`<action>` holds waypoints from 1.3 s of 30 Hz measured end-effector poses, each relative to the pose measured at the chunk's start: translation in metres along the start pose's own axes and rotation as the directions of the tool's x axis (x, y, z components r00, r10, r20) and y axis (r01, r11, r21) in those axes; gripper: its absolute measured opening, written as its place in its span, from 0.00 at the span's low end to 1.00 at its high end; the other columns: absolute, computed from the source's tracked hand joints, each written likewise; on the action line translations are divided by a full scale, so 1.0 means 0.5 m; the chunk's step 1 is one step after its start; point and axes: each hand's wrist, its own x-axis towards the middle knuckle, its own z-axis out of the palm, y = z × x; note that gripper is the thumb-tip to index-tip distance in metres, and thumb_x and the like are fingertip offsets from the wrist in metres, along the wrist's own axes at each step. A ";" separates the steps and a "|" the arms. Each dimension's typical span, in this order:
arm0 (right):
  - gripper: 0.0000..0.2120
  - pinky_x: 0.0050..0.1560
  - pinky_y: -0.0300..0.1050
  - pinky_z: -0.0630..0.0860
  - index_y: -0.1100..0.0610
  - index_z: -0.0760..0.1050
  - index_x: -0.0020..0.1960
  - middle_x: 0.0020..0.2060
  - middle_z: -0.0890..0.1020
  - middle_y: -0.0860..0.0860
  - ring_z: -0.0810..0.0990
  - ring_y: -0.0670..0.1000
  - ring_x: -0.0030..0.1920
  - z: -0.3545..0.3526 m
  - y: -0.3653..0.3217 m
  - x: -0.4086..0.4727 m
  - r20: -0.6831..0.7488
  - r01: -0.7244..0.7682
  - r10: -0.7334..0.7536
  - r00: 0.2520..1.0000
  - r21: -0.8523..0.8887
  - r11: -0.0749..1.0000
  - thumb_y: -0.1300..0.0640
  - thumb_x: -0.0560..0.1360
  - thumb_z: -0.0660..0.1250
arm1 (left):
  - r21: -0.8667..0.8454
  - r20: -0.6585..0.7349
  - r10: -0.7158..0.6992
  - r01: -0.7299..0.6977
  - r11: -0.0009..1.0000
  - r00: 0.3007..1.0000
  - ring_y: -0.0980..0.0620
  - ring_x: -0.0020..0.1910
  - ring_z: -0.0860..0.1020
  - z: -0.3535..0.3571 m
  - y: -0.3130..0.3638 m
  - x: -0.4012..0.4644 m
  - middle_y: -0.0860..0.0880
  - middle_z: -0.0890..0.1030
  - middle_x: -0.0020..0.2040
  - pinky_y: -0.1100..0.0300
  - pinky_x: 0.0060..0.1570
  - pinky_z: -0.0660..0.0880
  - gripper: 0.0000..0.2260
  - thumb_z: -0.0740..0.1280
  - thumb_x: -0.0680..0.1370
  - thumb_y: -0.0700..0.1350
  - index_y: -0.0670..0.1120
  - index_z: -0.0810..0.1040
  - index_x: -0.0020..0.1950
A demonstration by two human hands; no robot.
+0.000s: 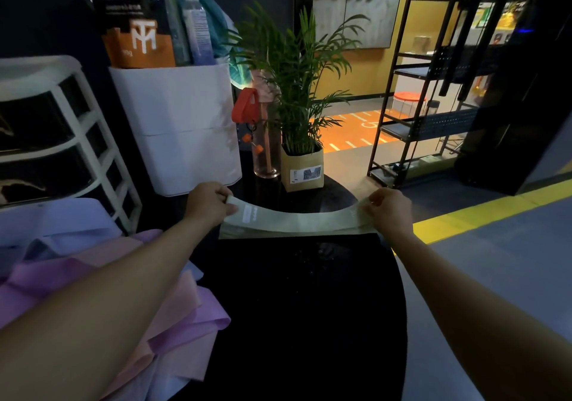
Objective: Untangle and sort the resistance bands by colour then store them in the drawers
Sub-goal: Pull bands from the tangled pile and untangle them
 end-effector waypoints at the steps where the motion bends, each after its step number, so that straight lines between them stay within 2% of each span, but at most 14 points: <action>1: 0.08 0.50 0.49 0.74 0.64 0.79 0.52 0.50 0.81 0.60 0.79 0.58 0.50 0.006 0.004 0.001 -0.010 0.015 -0.015 1.000 -0.022 1.000 0.61 0.75 0.67 | 0.008 0.003 0.008 -0.008 1.000 1.000 0.51 0.43 0.75 0.005 -0.005 -0.001 0.46 0.78 0.42 0.63 0.43 0.67 0.12 0.74 0.69 0.35 0.38 0.80 0.51; 8: 0.07 0.47 0.49 0.73 0.65 0.79 0.49 0.48 0.81 0.61 0.78 0.59 0.49 0.021 0.011 0.003 -0.013 0.058 -0.060 0.998 -0.120 0.991 0.63 0.74 0.66 | 0.080 -0.002 0.025 -0.025 0.997 1.000 0.52 0.43 0.76 0.023 -0.040 0.014 0.46 0.80 0.43 0.63 0.45 0.67 0.11 0.75 0.68 0.36 0.43 0.81 0.49; 12: 0.10 0.51 0.50 0.72 0.63 0.77 0.55 0.54 0.78 0.60 0.75 0.59 0.55 0.025 0.024 0.006 0.007 0.066 -0.066 0.998 -0.221 0.973 0.63 0.75 0.65 | 0.104 0.015 0.059 -0.060 0.993 0.998 0.49 0.48 0.79 0.031 -0.061 0.020 0.46 0.82 0.48 0.61 0.51 0.72 0.13 0.75 0.68 0.38 0.43 0.81 0.51; 15: 0.17 0.58 0.53 0.69 0.59 0.73 0.62 0.61 0.73 0.58 0.68 0.59 0.62 0.026 0.004 -0.001 0.053 0.223 -0.219 0.974 -0.358 0.907 0.57 0.75 0.67 | 0.135 0.057 0.117 -0.123 0.983 0.992 0.47 0.53 0.79 0.027 -0.070 0.025 0.44 0.80 0.55 0.58 0.57 0.72 0.16 0.75 0.69 0.42 0.44 0.80 0.55; 17: 0.21 0.60 0.51 0.67 0.57 0.71 0.65 0.61 0.72 0.56 0.66 0.57 0.63 0.030 -0.030 -0.015 0.155 0.399 -0.367 0.917 -0.323 0.859 0.51 0.75 0.67 | 0.125 0.154 0.147 -0.167 0.978 0.977 0.47 0.57 0.77 0.018 -0.072 0.026 0.44 0.77 0.58 0.58 0.59 0.71 0.21 0.76 0.69 0.45 0.44 0.77 0.60; 19: 0.25 0.62 0.48 0.65 0.54 0.69 0.68 0.63 0.70 0.54 0.65 0.54 0.65 0.046 -0.064 -0.030 0.346 0.534 -0.449 0.824 -0.210 0.819 0.47 0.73 0.68 | 0.127 0.274 0.147 -0.187 0.974 0.950 0.47 0.60 0.74 0.012 -0.077 0.022 0.45 0.73 0.62 0.58 0.62 0.69 0.29 0.78 0.66 0.47 0.46 0.74 0.64; 22: 0.35 0.66 0.49 0.63 0.53 0.64 0.72 0.68 0.66 0.53 0.63 0.55 0.68 0.080 -0.093 -0.043 0.579 0.585 -0.410 0.705 -0.147 0.798 0.45 0.70 0.71 | 0.185 0.359 0.124 -0.201 0.962 0.925 0.49 0.62 0.71 0.012 -0.085 0.010 0.47 0.70 0.64 0.60 0.62 0.66 0.35 0.79 0.64 0.45 0.47 0.70 0.68; 26: 0.40 0.67 0.50 0.63 0.53 0.59 0.74 0.70 0.64 0.54 0.62 0.57 0.70 0.105 -0.110 -0.028 0.693 0.551 -0.316 0.648 -0.141 0.822 0.47 0.68 0.73 | 0.229 0.360 0.144 -0.237 0.944 0.922 0.49 0.65 0.70 0.011 -0.091 0.014 0.46 0.71 0.67 0.63 0.63 0.63 0.38 0.79 0.63 0.41 0.45 0.68 0.70; 29: 0.37 0.65 0.47 0.64 0.54 0.62 0.73 0.69 0.67 0.54 0.66 0.56 0.69 0.113 -0.112 -0.020 0.699 0.559 -0.325 0.637 -0.128 0.819 0.48 0.69 0.73 | 0.215 0.345 0.144 -0.227 0.950 0.927 0.50 0.63 0.72 0.012 -0.097 0.019 0.47 0.74 0.65 0.64 0.61 0.64 0.35 0.79 0.63 0.40 0.45 0.70 0.68; 35: 0.35 0.64 0.47 0.65 0.54 0.64 0.72 0.68 0.68 0.53 0.67 0.55 0.67 0.120 -0.109 -0.021 0.678 0.550 -0.334 0.654 -0.123 0.826 0.48 0.69 0.73 | 0.157 0.328 0.118 -0.177 0.972 0.937 0.49 0.58 0.75 0.014 -0.107 0.025 0.48 0.77 0.58 0.59 0.60 0.70 0.30 0.79 0.62 0.37 0.47 0.75 0.61; 39: 0.37 0.65 0.48 0.64 0.53 0.60 0.74 0.69 0.66 0.53 0.65 0.56 0.69 0.117 -0.113 -0.030 0.688 0.549 -0.315 0.654 -0.144 0.824 0.49 0.70 0.72 | 0.150 0.330 0.127 -0.184 0.971 0.936 0.50 0.64 0.71 0.015 -0.097 0.015 0.48 0.72 0.66 0.59 0.64 0.67 0.37 0.79 0.62 0.38 0.47 0.69 0.68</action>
